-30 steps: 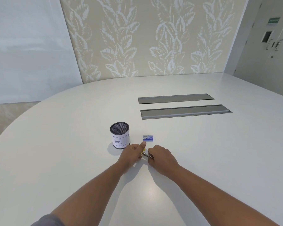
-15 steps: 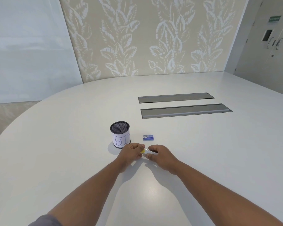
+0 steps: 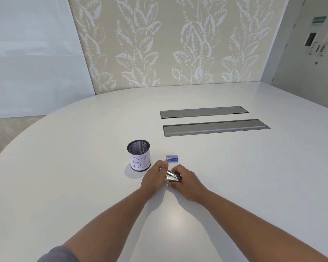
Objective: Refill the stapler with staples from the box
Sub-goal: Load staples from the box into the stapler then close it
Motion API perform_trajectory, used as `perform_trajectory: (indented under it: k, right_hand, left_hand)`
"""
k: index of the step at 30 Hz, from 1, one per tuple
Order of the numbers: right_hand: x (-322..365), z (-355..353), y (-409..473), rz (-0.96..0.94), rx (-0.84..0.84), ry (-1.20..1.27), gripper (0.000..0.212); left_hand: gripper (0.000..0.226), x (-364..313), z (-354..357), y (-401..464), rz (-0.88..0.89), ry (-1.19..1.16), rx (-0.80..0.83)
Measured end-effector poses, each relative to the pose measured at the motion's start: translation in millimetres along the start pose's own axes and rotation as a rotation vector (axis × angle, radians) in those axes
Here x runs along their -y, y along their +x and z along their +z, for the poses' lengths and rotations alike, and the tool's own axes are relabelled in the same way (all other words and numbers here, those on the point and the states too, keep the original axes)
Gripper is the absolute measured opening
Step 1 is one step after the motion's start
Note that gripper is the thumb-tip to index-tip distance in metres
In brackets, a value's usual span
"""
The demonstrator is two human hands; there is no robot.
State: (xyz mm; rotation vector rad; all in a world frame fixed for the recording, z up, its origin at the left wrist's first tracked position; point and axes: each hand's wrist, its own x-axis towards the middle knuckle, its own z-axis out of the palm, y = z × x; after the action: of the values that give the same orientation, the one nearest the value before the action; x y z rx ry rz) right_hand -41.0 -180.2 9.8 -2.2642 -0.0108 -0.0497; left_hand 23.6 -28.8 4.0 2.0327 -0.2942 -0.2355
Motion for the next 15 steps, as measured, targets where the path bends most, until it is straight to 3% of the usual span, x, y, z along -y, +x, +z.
perform_trajectory:
  k: [10,15]
  right_hand:
    - [-11.6,9.2,3.6,-0.122,-0.021,-0.195,0.017]
    - [-15.2,11.0,5.5,-0.144,-0.051,-0.203,0.016]
  left_hand:
    - [0.038,-4.4,5.6,-0.3,-0.009,0.143,-0.153]
    - [0.044,-4.3,5.8,0.7,-0.005,0.164,-0.155]
